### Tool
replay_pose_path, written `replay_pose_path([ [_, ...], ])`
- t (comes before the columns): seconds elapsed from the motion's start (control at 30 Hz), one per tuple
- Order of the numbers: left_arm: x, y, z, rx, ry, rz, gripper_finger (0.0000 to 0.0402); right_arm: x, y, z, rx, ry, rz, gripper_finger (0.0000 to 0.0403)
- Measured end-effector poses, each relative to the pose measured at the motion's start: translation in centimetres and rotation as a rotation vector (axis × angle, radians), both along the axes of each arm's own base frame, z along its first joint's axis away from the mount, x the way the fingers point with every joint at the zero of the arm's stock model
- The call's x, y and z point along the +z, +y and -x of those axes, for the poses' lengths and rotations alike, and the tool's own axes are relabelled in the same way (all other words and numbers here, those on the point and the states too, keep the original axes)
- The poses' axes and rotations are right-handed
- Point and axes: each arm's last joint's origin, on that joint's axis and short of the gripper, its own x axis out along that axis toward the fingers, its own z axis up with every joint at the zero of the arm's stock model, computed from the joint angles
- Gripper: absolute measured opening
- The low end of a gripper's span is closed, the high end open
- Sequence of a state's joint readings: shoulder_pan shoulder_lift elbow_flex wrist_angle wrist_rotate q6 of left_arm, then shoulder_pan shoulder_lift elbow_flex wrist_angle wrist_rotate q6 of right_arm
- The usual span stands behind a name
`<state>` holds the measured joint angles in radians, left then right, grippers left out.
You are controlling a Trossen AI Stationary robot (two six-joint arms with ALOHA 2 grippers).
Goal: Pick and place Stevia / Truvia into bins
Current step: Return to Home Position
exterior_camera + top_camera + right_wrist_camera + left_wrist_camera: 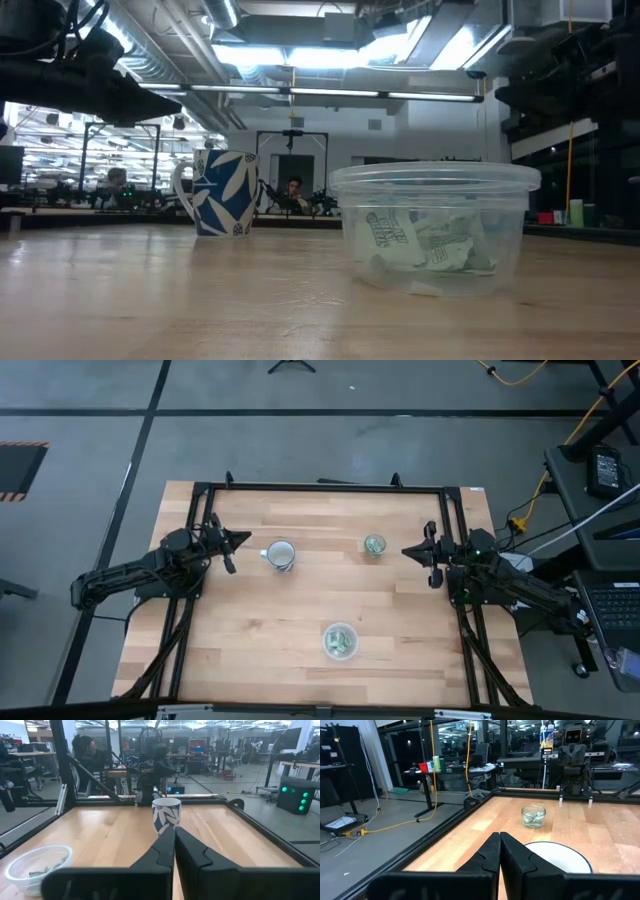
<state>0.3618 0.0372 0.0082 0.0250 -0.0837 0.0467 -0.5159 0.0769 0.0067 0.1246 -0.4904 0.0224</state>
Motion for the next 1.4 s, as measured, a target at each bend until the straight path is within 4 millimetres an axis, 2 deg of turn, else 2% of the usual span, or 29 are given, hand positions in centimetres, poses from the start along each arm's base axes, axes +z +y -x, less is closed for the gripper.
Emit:
replay_pose_path([
  [0.17,0.0,0.0,0.0,0.0,0.0,0.0,0.0004,0.0,0.0,0.0,0.0,0.0,0.001,0.0026],
  [0.67,0.0,0.0,0.0,0.001,0.0,0.0,0.0007,0.0,0.1,0.0,0.006,0.0,0.003,0.0028],
  [1.17,0.0,0.0,0.0,0.002,0.0,0.0,0.0006,0.3,3.5,-0.2,0.341,-0.042,0.039,0.0028],
  [1.27,0.0,0.0,0.0,0.002,0.0,0.0,0.0008,0.1,3.8,-0.3,0.29,-0.03,0.028,0.0028],
  [1.4,0.0,0.0,0.0,0.001,0.0,0.0,0.0007,0.0,4.3,-0.4,0.127,-0.018,-0.014,0.0028],
])
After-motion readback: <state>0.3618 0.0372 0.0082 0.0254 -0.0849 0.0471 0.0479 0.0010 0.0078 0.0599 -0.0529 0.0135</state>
